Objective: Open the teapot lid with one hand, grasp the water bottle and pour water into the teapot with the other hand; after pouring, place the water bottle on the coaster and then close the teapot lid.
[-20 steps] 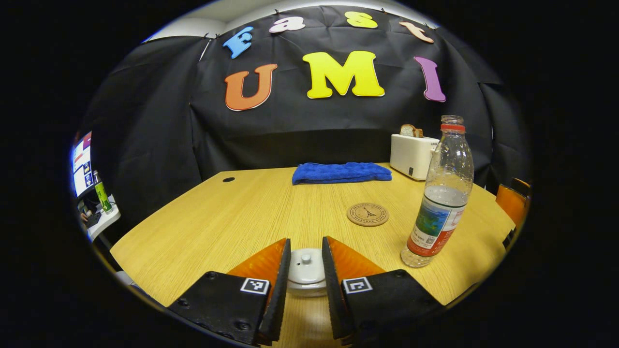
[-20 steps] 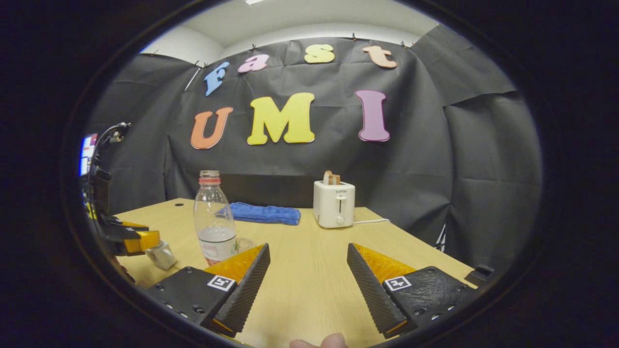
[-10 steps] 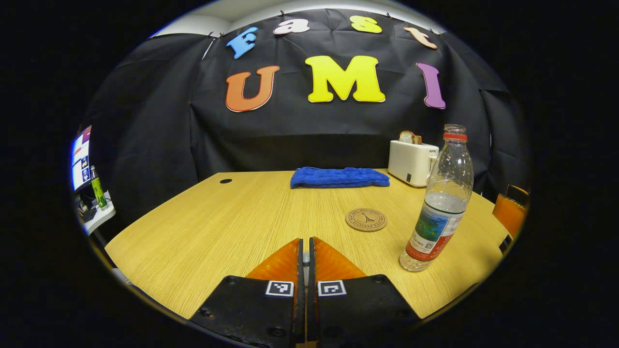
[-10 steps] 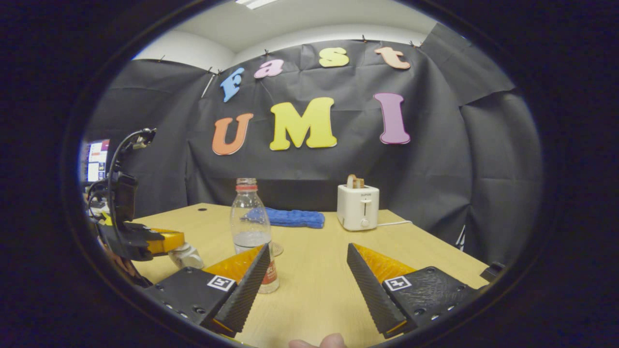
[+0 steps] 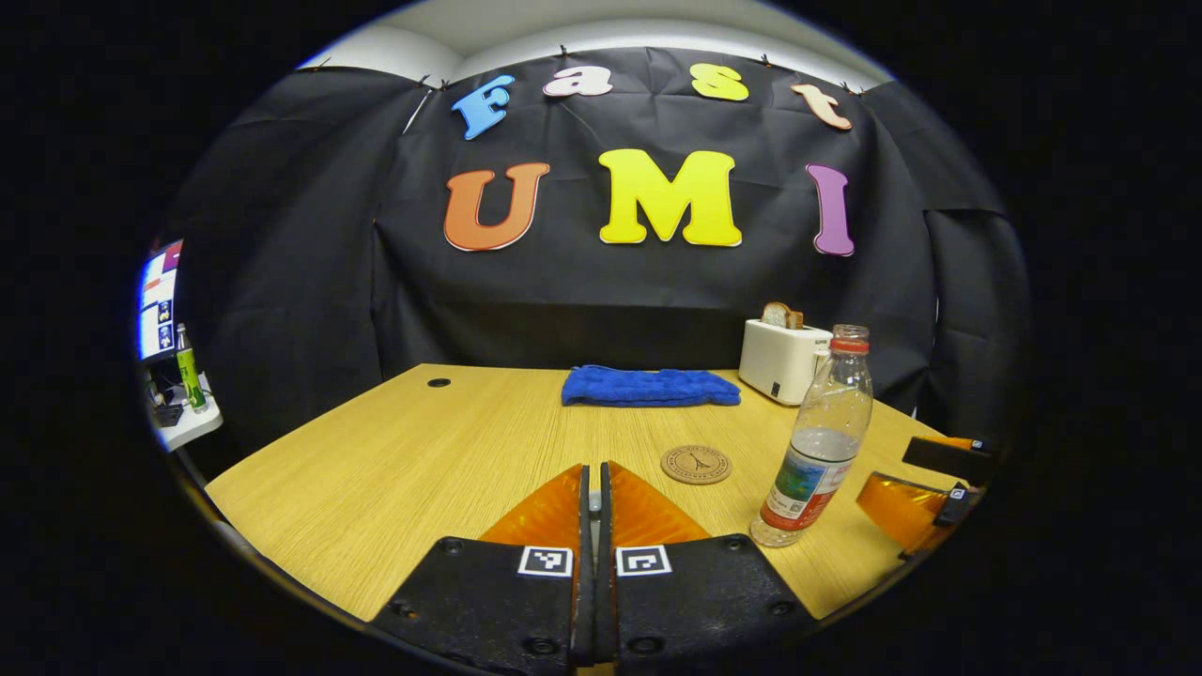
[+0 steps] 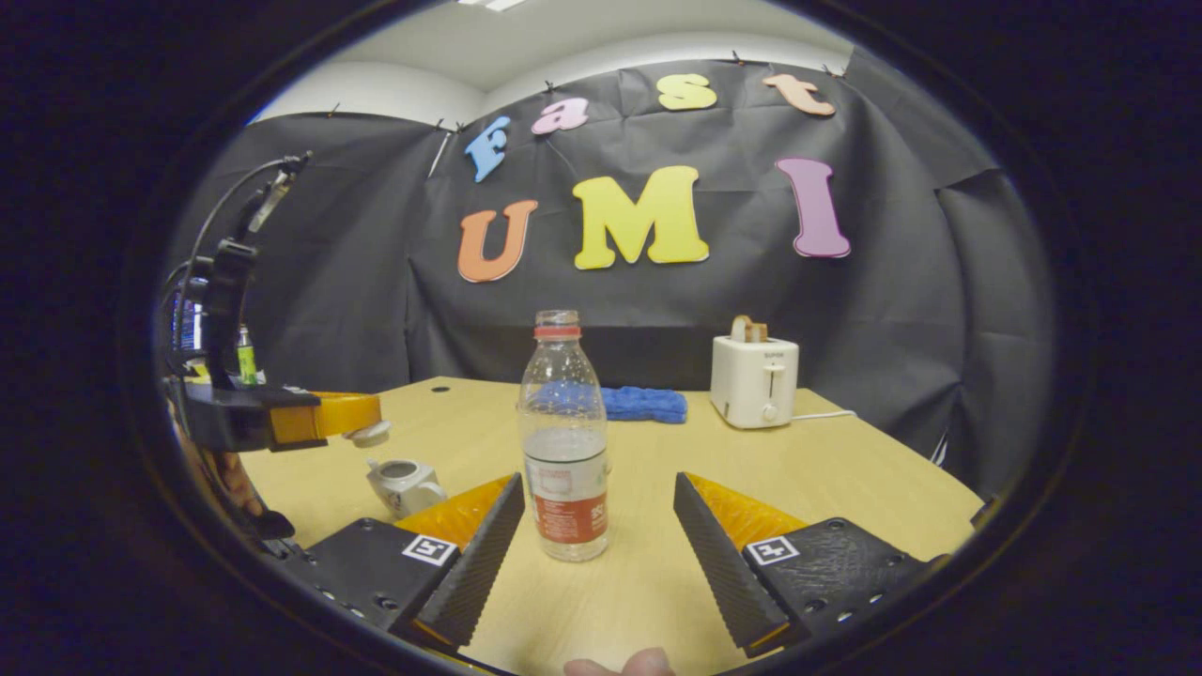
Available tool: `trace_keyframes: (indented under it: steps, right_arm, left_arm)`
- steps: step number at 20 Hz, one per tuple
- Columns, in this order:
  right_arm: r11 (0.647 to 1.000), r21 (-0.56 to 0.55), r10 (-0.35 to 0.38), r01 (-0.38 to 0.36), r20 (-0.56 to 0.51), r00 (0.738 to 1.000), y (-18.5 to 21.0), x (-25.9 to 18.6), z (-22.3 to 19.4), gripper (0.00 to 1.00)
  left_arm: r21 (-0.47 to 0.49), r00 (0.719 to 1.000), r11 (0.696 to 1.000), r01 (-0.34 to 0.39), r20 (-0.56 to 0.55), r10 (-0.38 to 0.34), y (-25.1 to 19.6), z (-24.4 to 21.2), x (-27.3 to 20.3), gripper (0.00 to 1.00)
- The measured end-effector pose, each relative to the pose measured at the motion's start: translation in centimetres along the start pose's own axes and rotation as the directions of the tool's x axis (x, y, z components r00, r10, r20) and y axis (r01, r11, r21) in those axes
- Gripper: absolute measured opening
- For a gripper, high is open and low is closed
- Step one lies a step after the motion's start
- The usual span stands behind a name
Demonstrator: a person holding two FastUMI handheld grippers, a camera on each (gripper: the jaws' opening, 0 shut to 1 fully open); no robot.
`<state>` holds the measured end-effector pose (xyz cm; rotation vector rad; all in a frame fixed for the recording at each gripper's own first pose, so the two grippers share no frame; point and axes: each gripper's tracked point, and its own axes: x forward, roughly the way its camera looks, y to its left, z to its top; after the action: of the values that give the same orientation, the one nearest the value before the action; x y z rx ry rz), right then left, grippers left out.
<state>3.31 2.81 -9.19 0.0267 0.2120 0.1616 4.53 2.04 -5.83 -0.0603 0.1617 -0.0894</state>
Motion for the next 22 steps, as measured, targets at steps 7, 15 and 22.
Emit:
trace_keyframes:
  steps: [7,15,22]
  right_arm:
    - [1.0,0.004,0.02,-0.02,-0.035,0.999,2.0,4.8,-0.4,0.96]
    - [0.999,-0.026,-0.019,0.018,-0.05,0.999,1.8,6.0,0.1,0.74]
    - [0.922,-0.388,-0.014,0.001,-0.029,0.999,2.7,7.0,2.7,0.72]
  left_arm:
    - [-0.02,0.999,1.0,0.017,0.031,-0.017,0.3,0.2,-2.4,0.03]
    - [-0.072,0.998,0.997,-0.001,0.055,0.005,2.3,0.6,-3.1,0.03]
    - [-0.062,0.998,0.998,-0.007,0.067,0.011,3.6,1.0,-3.5,0.03]
